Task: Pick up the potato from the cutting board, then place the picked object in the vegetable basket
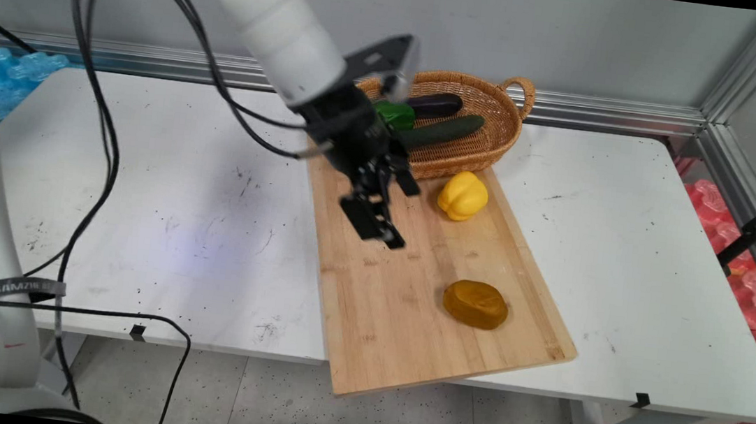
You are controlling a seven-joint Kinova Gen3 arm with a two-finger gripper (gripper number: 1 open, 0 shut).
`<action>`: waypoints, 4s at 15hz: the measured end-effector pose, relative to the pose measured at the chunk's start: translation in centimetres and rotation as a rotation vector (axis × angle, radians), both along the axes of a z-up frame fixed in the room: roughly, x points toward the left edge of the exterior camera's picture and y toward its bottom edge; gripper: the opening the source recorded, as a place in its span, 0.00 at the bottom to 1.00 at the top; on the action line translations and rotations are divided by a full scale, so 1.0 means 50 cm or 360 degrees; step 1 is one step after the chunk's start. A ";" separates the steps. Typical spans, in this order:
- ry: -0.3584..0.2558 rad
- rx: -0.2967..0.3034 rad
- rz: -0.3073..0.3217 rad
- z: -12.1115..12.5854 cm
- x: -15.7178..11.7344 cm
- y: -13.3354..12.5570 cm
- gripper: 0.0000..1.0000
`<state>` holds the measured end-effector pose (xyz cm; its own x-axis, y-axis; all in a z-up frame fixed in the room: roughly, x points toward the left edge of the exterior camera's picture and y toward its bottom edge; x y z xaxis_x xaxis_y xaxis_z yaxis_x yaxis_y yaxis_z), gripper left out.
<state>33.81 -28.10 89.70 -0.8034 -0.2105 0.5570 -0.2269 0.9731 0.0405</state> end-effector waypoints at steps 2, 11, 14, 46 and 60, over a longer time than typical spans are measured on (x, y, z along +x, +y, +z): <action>0.0001 0.0005 -0.0003 -0.025 -0.032 -0.008 1.00; -0.0033 0.0055 -0.0009 -0.158 -0.178 -0.047 1.00; -0.0058 0.0070 -0.0019 -0.205 -0.219 -0.060 1.00; 0.0037 0.0054 0.0884 0.085 -0.032 -0.142 0.00; 0.0059 0.0087 0.1445 0.017 -0.050 -0.384 0.00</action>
